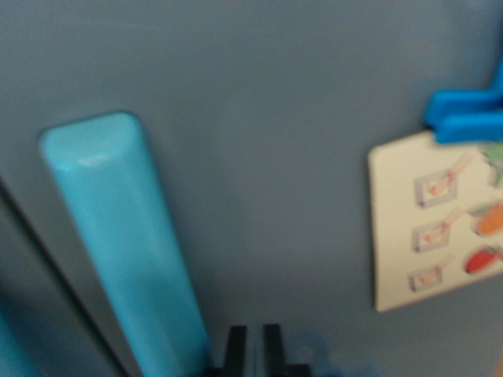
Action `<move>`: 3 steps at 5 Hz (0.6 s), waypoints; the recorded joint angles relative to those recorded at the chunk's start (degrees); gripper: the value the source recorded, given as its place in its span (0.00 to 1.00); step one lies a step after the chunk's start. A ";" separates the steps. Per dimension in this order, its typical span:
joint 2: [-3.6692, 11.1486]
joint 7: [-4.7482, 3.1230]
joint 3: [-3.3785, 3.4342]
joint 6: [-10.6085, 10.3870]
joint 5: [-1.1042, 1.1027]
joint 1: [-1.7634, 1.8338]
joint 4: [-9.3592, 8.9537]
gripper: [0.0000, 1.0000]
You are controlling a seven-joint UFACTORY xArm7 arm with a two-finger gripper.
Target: Close fridge door
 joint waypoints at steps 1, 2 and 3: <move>0.00 0.00 0.00 0.00 0.00 0.00 0.00 1.00; 0.85 0.00 0.36 0.00 0.00 0.00 0.83 1.00; 0.85 0.00 0.36 0.00 0.00 0.00 0.83 1.00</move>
